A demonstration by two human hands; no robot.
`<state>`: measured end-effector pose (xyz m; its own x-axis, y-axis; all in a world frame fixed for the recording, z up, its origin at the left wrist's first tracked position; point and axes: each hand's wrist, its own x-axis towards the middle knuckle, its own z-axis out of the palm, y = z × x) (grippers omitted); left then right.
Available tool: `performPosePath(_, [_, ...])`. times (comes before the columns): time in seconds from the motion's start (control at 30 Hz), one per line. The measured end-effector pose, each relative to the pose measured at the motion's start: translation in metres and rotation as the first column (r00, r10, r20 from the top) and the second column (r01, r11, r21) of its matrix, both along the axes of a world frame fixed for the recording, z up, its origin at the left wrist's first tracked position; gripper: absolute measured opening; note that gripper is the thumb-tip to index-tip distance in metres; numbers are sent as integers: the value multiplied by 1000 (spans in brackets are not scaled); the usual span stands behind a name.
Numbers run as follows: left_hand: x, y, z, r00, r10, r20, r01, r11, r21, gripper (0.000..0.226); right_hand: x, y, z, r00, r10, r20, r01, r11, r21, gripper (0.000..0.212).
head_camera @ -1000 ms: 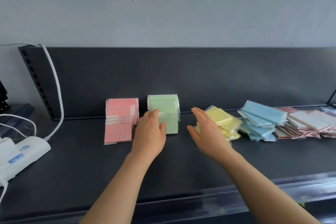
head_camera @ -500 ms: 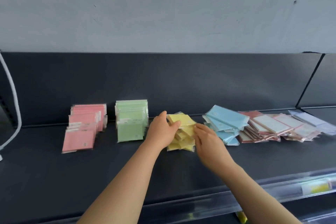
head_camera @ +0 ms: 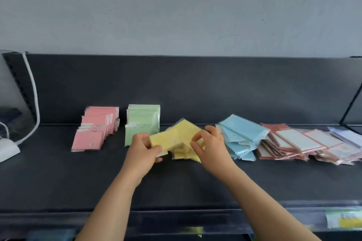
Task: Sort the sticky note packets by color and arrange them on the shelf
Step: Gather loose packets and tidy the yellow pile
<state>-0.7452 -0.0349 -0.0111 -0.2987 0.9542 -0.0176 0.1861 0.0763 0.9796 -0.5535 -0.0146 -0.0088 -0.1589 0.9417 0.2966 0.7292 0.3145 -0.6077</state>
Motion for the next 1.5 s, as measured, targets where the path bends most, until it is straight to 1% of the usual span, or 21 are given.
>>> performPosePath(0.03, [-3, -5, -1, 1000, 10, -4, -10, 1000, -17, 38, -2, 3, 2, 1000, 3, -15, -4, 999, -35, 12])
performPosePath(0.1, [-8, -14, -2, 997, 2, -75, -5, 999, -44, 34, -4, 7, 4, 1000, 16, -18, -17, 997, -70, 12])
performPosePath(0.2, [-12, -20, -7, 972, -29, -235, 10, 997, -83, 35, -2, 6, 6, 1000, 4, 0, -4, 996, -89, 21])
performPosePath(0.33, [-5, -20, -13, 869, -20, -494, -38, 994, -105, 42, 6, -4, 3, 999, 47, 22, -45, 994, -101, 34])
performPosePath(0.4, [2, -20, -13, 820, 29, -571, -74, 996, -56, 51, 6, -11, -2, 996, 81, 26, -79, 994, -70, 35])
performPosePath(0.47, [8, -20, -11, 813, 3, -583, -26, 999, -32, 59, 5, -18, -10, 994, 109, 28, -109, 994, -6, 33])
performPosePath(0.57, [15, -19, -10, 811, -88, -579, 54, 996, -76, 58, 4, -26, -21, 986, 156, 50, -159, 986, 53, 24])
performPosePath(0.63, [15, -18, -12, 862, -87, -500, 61, 996, -67, 50, 4, -28, -23, 987, 159, 26, -160, 984, 71, 17])
performPosePath(0.7, [12, -19, -11, 902, -71, -427, 54, 997, -53, 38, 5, -26, -18, 989, 129, -76, -121, 988, 100, 11])
performPosePath(0.73, [8, -20, -10, 917, -76, -391, 60, 997, -54, 31, 5, -24, -16, 988, 111, -111, -100, 990, 101, 17])
performPosePath(0.77, [4, -22, -9, 933, -82, -351, 68, 996, -51, 25, 5, -20, -13, 990, 96, -104, -87, 992, 88, 26])
performPosePath(0.83, [-6, -25, -6, 957, -82, -277, 75, 997, -38, 13, 4, -10, -12, 997, 82, 12, -82, 995, 51, 36])
performPosePath(0.9, [-15, -28, -1, 971, -71, -228, 68, 998, -17, 10, -1, -4, -15, 990, 82, 118, -87, 995, 40, 34])
performPosePath(1.03, [-21, -26, 7, 981, -65, -182, 72, 997, 34, 13, -8, -5, -19, 967, 158, 200, -165, 986, 18, 33])
performPosePath(1.1, [-21, -25, 11, 976, -111, -187, 117, 993, 25, 12, -9, -7, -14, 970, 181, 161, -185, 983, 9, 34])
performPosePath(1.17, [-21, -22, 13, 960, -163, -228, 166, 986, -5, 12, -7, -10, -7, 993, 80, 89, -77, 996, -36, 36])
performPosePath(1.2, [-22, -21, 12, 948, -189, -255, 189, 982, -24, 12, -5, -10, -4, 997, 19, 77, -13, 997, -80, 43])
performPosePath(1.27, [-26, -21, 9, 930, -232, -284, 222, 973, -67, 13, -4, -12, -1, 995, -33, 92, 47, 987, -155, 62])
performPosePath(1.33, [-30, -20, 5, 915, -247, -320, 226, 969, -101, 17, -5, -15, -1, 991, -73, 116, 90, 985, -148, 68])
performPosePath(1.4, [-33, -18, 4, 898, -233, -372, 208, 972, -108, 23, -6, -16, -3, 984, -144, 104, 155, 982, -103, 65])
performPosePath(1.5, [-33, -17, 5, 912, -176, -369, 165, 984, -62, 24, -3, -18, -2, 978, -207, -14, 205, 976, -77, 39])
